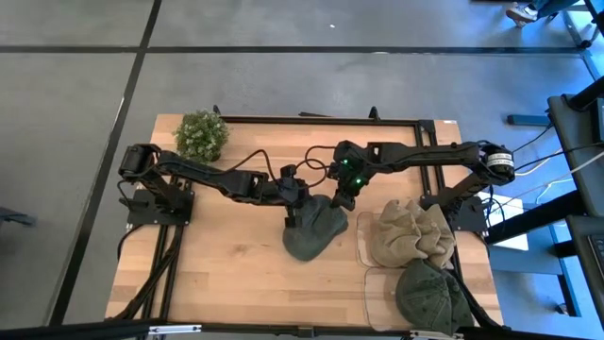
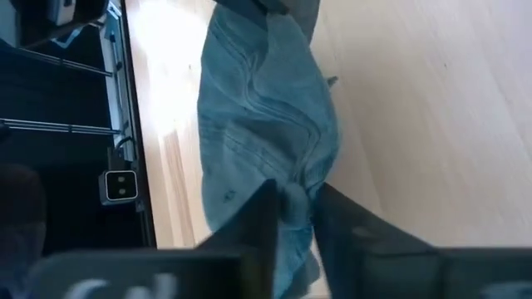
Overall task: Pick & Place hat
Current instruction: Put the black cap into the bottom transparent bin
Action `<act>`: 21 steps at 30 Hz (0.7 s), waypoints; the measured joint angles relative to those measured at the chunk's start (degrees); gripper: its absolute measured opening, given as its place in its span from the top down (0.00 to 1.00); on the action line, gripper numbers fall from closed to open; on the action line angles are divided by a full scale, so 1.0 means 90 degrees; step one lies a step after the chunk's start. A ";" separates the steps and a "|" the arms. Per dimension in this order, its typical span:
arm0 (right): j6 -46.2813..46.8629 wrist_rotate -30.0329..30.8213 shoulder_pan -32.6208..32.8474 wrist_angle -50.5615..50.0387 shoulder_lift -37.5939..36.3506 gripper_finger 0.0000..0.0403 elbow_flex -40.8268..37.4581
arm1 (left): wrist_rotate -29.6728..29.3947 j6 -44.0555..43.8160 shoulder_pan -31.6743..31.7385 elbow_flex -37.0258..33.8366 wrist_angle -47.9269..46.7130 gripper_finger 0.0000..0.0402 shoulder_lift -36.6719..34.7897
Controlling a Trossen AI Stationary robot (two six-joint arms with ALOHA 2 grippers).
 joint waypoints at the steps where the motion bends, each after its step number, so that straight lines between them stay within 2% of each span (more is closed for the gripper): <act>1: -0.0001 -0.0012 0.0000 -0.0002 0.0000 0.85 0.0000 | -0.0001 0.0000 0.0000 0.0000 0.0000 0.99 0.0000; 3: -0.0005 -0.0122 0.0000 -0.0007 0.0000 0.91 0.0000 | 0.0001 -0.0001 0.0000 0.0002 0.0000 0.99 0.0000; 15: 0.0355 -0.0128 0.0002 -0.0226 -0.0286 0.91 0.0182 | -0.0008 0.0016 0.0000 0.0005 -0.0001 0.93 -0.0007; 21: 0.0114 0.0404 0.0000 -0.1130 -0.0377 0.91 0.0775 | -0.0153 -0.0010 -0.0036 0.0005 -0.0076 0.83 -0.0298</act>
